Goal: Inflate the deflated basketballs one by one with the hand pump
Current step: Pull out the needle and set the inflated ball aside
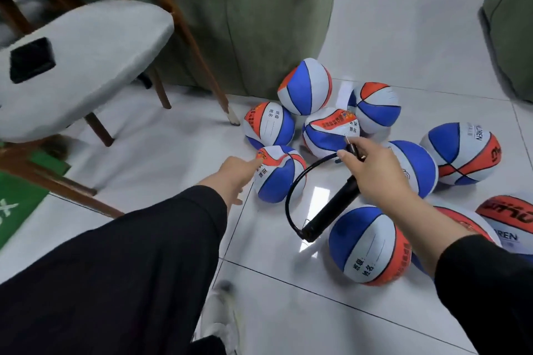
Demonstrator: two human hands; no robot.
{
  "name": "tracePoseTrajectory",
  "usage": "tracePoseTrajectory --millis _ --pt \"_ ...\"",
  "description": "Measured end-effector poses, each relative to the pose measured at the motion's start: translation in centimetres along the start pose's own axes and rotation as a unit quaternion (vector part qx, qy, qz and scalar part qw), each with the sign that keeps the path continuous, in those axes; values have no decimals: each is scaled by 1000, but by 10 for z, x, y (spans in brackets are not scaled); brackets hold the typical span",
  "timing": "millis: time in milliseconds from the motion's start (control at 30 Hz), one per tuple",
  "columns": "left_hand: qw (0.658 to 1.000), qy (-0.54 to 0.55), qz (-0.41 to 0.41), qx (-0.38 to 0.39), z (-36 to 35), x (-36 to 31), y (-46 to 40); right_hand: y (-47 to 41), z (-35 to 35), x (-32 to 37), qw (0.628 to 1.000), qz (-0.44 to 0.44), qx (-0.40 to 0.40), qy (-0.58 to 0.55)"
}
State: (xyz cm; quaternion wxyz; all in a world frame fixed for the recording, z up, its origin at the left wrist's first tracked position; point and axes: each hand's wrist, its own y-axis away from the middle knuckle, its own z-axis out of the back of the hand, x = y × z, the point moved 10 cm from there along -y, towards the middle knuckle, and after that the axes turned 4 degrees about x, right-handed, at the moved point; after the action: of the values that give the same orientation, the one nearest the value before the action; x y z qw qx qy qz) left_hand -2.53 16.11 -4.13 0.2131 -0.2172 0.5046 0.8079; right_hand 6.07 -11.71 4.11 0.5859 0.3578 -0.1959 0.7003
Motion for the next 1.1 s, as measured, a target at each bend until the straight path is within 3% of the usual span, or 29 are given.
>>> tracePoseTrajectory --millis 67,100,200,267,400,733,900,1033,1100 --pt "999 -30 -24 -18 -12 0 -27 -9 -3 -9 1000 -1 3 -9" --pt "992 -107 -65 -25 -19 -8 -37 -14 -4 -14 1000 -6 5 -15" --pt "930 -319 -177 -34 -49 -24 -58 -24 -9 -31 999 -31 8 -43" --pt "917 -362 -167 -14 -66 -14 -73 -25 -17 -40 996 -38 13 -74" --pt "903 -397 -150 -63 -71 -2 -87 -18 -40 -45 996 -29 34 -80" --pt "892 -360 -255 -100 -50 -12 -74 8 -64 -101 987 -104 11 -122" --pt "900 -310 -291 -91 -33 -47 -45 8 -42 -76 990 -68 4 -127" --pt "955 -105 -274 -43 -11 -78 -7 7 0 -28 982 -35 -33 -181" --pt "962 18 -271 -10 -3 -94 23 11 27 0 981 -3 -44 -188"
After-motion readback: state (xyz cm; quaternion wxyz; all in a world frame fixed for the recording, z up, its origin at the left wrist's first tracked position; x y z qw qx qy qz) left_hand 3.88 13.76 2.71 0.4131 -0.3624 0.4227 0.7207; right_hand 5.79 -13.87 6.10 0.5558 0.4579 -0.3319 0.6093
